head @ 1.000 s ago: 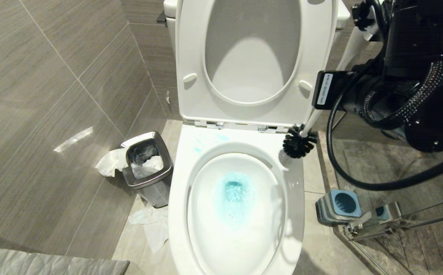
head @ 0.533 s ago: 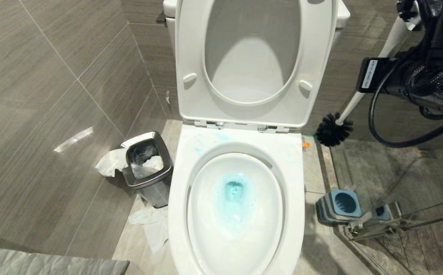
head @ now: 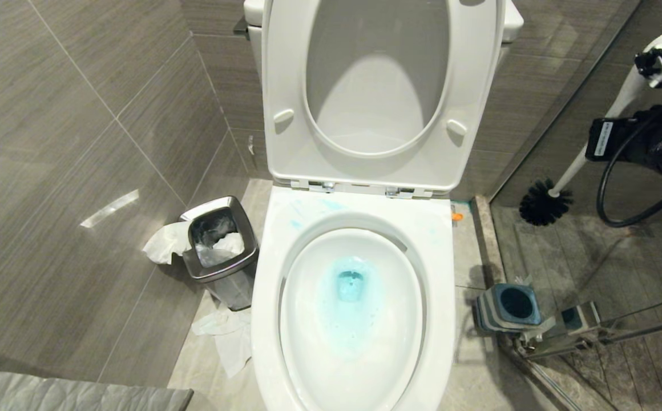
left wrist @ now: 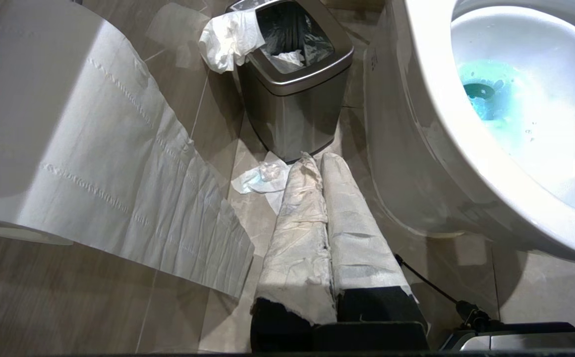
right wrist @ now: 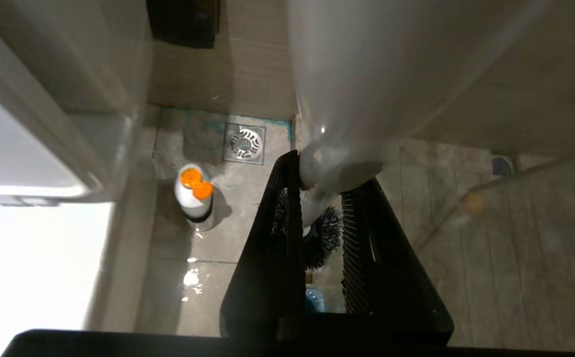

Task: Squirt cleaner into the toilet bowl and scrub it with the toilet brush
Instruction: Put the toilet brush back

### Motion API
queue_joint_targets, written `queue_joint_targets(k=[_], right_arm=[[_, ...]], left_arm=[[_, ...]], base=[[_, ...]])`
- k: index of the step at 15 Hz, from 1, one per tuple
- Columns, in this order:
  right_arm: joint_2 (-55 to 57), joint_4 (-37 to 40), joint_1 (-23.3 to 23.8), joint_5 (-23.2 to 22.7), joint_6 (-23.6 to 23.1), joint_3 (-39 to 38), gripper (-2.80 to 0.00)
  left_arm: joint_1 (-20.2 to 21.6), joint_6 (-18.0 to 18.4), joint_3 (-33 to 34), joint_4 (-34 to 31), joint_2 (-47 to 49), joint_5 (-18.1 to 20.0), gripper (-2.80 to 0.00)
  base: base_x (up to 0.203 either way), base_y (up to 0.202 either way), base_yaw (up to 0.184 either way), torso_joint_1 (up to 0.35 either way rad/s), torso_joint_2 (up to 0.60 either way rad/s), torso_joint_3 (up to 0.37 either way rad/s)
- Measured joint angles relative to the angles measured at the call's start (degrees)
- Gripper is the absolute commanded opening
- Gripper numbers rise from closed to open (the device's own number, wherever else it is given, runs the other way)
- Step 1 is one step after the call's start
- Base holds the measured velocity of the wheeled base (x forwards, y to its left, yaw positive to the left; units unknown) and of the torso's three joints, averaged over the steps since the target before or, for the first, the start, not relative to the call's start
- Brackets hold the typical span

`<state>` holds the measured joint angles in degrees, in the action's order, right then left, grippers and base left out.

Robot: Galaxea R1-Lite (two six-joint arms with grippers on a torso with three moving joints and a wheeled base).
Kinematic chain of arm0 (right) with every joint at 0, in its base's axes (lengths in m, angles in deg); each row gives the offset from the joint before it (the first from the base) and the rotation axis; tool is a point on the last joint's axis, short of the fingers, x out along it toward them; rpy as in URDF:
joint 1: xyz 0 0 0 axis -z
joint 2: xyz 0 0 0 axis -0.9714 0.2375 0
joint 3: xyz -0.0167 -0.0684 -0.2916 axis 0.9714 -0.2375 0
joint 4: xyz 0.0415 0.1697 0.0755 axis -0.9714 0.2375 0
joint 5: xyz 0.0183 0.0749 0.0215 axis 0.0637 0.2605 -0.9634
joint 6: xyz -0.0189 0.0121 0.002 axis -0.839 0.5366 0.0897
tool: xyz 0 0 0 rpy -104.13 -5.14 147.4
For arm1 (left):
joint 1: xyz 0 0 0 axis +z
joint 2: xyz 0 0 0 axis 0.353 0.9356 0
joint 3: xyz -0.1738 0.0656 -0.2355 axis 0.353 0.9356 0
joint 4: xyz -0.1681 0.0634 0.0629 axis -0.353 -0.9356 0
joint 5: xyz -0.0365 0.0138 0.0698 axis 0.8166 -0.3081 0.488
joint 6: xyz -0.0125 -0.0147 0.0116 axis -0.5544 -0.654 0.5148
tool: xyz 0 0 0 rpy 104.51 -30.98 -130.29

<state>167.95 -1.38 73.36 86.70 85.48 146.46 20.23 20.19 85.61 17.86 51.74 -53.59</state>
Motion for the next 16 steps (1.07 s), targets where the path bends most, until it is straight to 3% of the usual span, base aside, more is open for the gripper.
queue_joint_targets(k=[4, 9, 16], right_arm=[[0.3, -8.5, 2.9, -4.1, 0.1, -11.0, -2.8], [1.5, -18.5, 3.3, -3.8, 4.0, -21.8, -2.8], [4.4, -23.0, 4.8, -1.8, 8.1, -30.3, -2.8]], left_arm=[[0.0, 0.0, 0.0, 0.0, 0.0, 0.0, -2.8], [0.0, 0.0, 0.0, 0.0, 0.0, 0.0, -2.8], [0.0, 0.0, 0.0, 0.0, 0.0, 0.0, -2.8]], base=[[0.0, 0.0, 0.0, 0.0, 0.0, 0.0], [0.0, 0.0, 0.0, 0.0, 0.0, 0.0], [0.0, 0.0, 0.0, 0.0, 0.0, 0.0]])
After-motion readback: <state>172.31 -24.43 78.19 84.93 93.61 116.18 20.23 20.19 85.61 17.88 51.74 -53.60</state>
